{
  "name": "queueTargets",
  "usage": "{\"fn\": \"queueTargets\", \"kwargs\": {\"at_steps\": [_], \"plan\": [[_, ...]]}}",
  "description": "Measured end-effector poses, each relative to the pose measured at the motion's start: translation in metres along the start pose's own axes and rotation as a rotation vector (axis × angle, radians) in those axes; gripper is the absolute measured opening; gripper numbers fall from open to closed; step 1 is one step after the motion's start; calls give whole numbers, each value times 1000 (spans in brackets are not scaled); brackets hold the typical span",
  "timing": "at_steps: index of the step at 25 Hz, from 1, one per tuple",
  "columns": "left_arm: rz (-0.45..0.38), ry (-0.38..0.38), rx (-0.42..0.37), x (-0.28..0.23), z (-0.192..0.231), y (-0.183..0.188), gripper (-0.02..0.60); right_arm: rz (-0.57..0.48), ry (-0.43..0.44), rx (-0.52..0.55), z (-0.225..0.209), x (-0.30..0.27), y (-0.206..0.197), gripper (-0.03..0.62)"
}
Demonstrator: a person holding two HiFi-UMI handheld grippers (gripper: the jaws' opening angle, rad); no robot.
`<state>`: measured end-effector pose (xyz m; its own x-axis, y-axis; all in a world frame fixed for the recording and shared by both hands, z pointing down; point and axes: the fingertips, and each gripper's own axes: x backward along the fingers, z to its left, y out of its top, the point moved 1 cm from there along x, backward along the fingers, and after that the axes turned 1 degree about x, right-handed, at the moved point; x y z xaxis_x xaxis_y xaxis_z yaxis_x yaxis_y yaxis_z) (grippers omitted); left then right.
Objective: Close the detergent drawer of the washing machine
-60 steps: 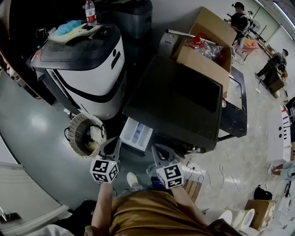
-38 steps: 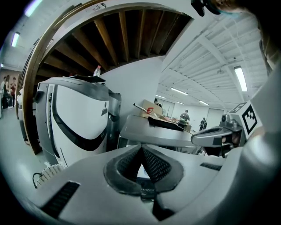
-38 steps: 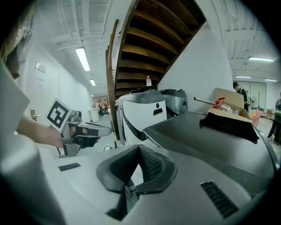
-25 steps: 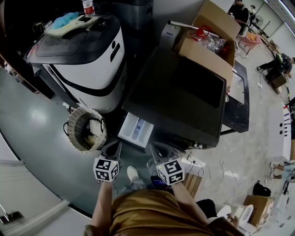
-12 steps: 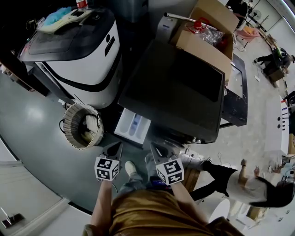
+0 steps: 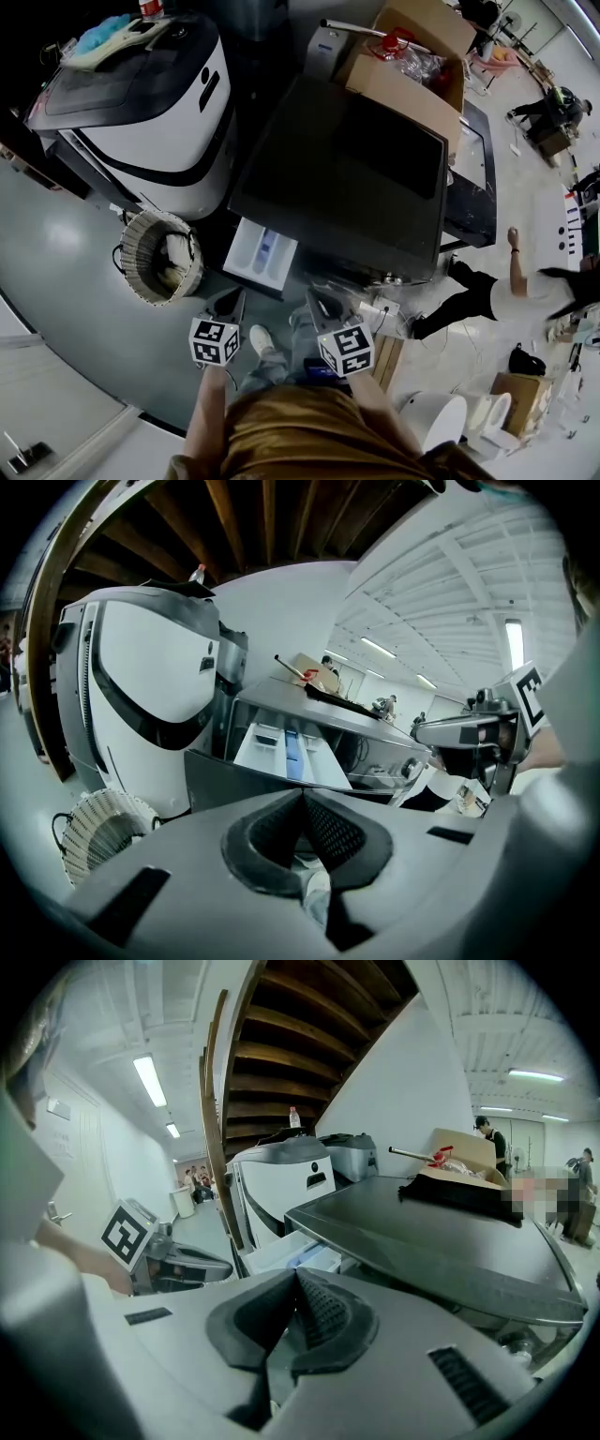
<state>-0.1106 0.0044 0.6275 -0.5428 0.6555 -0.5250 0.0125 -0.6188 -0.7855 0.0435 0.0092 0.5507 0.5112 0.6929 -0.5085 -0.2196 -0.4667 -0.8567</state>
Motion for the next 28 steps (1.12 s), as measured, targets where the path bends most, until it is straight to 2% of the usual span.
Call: {"fn": "queueTargets", "kwargs": {"at_steps": [10, 15, 28], "plan": [[-6, -5, 31, -2, 1, 0, 25, -5, 11, -9, 1, 0, -2, 12], [22, -3, 4, -2, 0, 1, 25, -24, 16, -21, 0, -3, 5, 12], [28, -18, 8, -3, 0, 2, 26, -21, 5, -28, -1, -6, 7, 12]]}}
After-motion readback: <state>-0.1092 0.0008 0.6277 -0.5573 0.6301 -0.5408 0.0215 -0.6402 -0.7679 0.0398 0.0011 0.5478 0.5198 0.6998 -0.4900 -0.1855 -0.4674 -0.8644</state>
